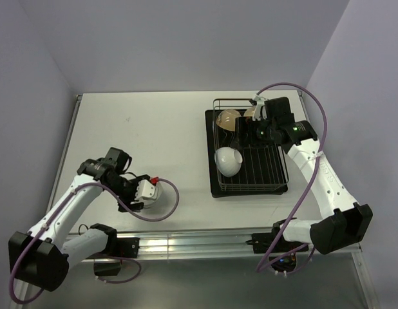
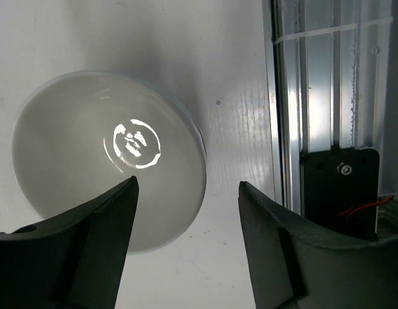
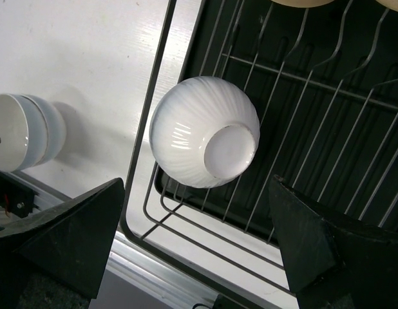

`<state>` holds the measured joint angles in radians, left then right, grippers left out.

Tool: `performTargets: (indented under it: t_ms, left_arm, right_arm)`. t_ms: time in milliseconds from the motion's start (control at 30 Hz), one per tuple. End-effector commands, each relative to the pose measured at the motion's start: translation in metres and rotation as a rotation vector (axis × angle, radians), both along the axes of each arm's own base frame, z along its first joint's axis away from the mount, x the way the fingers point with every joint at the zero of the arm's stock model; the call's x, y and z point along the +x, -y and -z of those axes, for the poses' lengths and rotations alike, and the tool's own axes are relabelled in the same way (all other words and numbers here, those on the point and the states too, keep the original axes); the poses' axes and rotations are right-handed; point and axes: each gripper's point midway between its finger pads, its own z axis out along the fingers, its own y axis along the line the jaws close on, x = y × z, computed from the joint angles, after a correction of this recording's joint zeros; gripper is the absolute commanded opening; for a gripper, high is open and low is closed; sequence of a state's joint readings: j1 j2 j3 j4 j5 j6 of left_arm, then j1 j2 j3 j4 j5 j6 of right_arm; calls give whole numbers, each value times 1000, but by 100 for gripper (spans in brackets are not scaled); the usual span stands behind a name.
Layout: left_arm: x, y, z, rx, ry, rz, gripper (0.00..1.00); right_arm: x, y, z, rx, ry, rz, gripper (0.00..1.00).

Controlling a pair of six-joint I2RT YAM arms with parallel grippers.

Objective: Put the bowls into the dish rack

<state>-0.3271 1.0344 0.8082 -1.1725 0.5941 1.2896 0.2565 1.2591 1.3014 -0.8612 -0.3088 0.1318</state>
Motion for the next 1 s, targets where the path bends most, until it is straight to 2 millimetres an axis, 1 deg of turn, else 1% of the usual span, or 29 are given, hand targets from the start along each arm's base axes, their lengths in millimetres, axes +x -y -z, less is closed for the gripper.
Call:
performTargets:
  t_ms: [0,133,167,267,367,600,700,733,800,900,967]
  left_arm:
    - [8,10,3,-7,20,39,68]
    - [7,13,8,3,-6,60,63]
    - [7,14,8,4,-6,65,59]
    - [6,14,11,11,-7,75,54]
    - [4,15,14,16,-21,81,56]
    - [-4,15,21,31,-58,100,53]
    - [-6,14,23,37,-64,108,48]
    - [-6,14,22,37,-67,111,44]
    - [-6,15,20,31,-64,112,40]
    - [-7,17,16,22,-66,116,30]
    - [-7,17,15,22,-72,109,28]
  right_arm:
    - [-1,0,-3,11,12,-12,100]
    - [-3,1,-2,8,10,-12,100]
    - [-4,1,-1,8,10,-12,100]
    - [-3,1,0,8,6,-12,100]
    - [-3,0,1,8,3,-14,100]
    - [-2,1,3,7,-3,-13,100]
    - [-2,2,2,7,0,-9,100]
    - [-2,1,1,8,1,-10,100]
    - [-2,1,0,9,0,-9,100]
    - [-1,2,0,8,1,-9,100]
    - [-2,2,1,7,0,-9,100]
